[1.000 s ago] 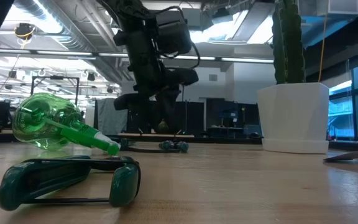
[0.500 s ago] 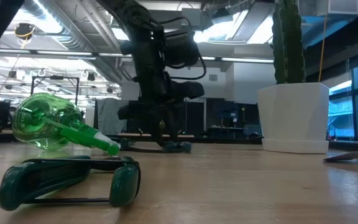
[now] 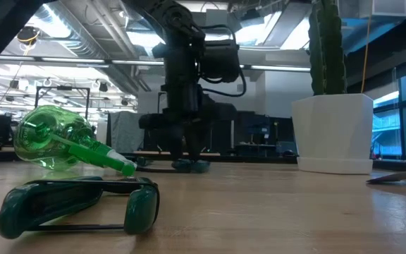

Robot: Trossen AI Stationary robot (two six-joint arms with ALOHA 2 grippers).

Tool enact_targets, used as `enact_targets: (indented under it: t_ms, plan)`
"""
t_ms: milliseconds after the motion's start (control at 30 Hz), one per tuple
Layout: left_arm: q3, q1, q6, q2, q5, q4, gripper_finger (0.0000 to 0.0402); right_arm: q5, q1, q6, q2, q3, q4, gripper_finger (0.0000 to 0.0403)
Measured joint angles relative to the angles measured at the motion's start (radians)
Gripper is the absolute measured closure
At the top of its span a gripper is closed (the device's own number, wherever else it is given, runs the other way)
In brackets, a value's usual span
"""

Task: Pick & Place Garden tools in Gardening bag
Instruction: Put the hand pruner into the white bag

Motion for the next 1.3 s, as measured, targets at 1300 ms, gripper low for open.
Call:
enact_targets:
  t_ms: [1300]
  plan:
    - [0.002, -0.024, 0.009, 0.038, -0.015, -0.023, 0.0260, 0.000, 0.000, 0.000, 0.000, 0.000, 0.007, 0.0183]
